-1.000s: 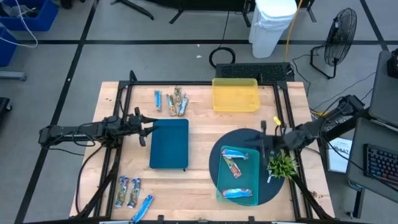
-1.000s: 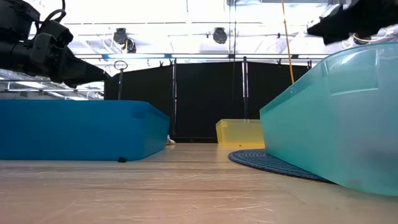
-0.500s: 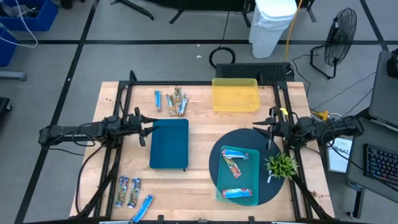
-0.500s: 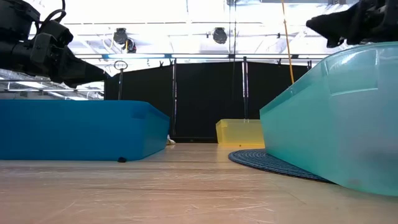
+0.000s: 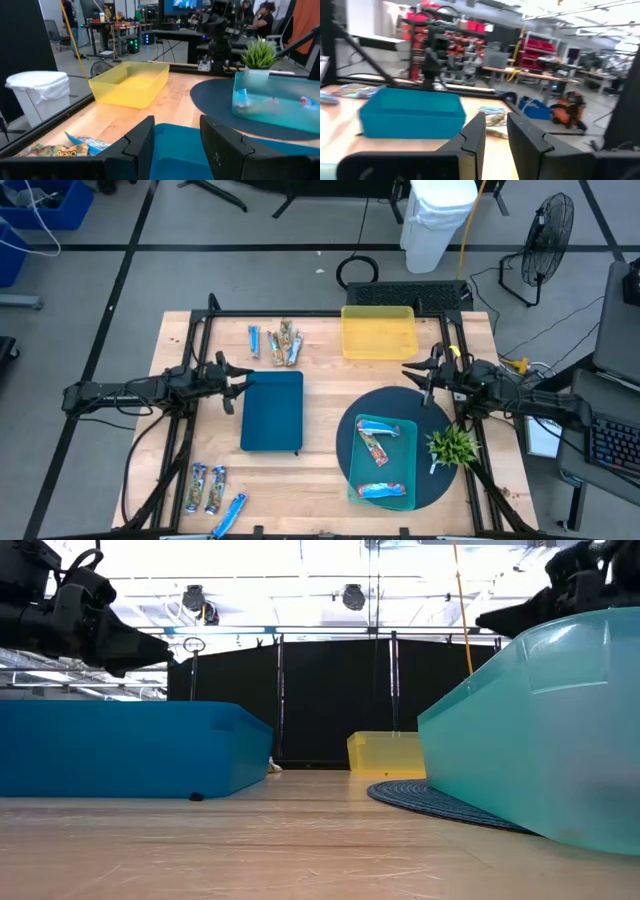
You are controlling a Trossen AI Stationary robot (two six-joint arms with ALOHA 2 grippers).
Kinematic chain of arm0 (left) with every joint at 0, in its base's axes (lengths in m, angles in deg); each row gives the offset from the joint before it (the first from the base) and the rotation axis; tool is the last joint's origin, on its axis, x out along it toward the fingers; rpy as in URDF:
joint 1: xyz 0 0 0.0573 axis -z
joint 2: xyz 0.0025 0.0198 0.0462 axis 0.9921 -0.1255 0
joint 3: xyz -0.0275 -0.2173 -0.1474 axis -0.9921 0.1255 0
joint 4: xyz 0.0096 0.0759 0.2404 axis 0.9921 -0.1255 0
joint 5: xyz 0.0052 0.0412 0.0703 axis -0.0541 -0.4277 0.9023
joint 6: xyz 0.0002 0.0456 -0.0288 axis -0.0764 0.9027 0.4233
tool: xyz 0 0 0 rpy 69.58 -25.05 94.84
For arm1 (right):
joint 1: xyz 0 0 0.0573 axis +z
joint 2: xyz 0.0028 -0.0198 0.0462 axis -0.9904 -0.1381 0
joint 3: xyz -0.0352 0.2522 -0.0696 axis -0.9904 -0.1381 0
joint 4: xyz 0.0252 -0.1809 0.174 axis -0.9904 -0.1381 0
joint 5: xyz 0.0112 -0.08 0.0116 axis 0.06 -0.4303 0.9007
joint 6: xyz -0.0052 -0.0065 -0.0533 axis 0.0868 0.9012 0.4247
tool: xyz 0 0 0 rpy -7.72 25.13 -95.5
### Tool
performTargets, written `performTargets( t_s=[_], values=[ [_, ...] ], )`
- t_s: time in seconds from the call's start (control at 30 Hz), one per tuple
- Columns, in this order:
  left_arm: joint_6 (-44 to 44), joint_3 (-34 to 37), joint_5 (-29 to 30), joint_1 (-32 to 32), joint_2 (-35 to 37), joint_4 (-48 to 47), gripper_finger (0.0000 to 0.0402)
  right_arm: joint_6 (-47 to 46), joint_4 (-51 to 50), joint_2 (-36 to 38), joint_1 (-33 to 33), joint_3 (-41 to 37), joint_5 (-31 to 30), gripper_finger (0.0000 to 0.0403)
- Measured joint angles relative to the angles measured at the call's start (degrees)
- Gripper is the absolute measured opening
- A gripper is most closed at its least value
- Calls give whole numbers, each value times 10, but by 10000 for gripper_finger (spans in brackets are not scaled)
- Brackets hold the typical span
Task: Pick and place Granola Bars by type
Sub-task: Put the left blue granola bar into the blue bin
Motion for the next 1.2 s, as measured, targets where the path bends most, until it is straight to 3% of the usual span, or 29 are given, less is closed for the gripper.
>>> performTargets(
  t_s=[0.17, 0.53, 0.7, 0.83, 1.03, 1.2],
  values=[
    [-57, 0, 0, 0, 0, 1, 161, 0, 80, 0, -23, -44, 0, 70],
    [-110, 0, -6, 0, 0, -2, 161, -4, 73, 0, -30, -57, -2, 70],
    [-153, -1, -81, 0, 0, -12, 161, -5, 69, 0, -30, -58, -2, 70],
    [-206, -46, -130, 12, -16, -62, 161, -5, 69, 0, -30, -58, -1, 70],
    [-271, -180, -125, 93, -157, -175, 161, -5, 69, 0, -30, -59, -1, 70],
    [-440, -319, -125, 210, -351, -288, 161, -5, 69, 0, -30, -59, -1, 70]
  ],
)
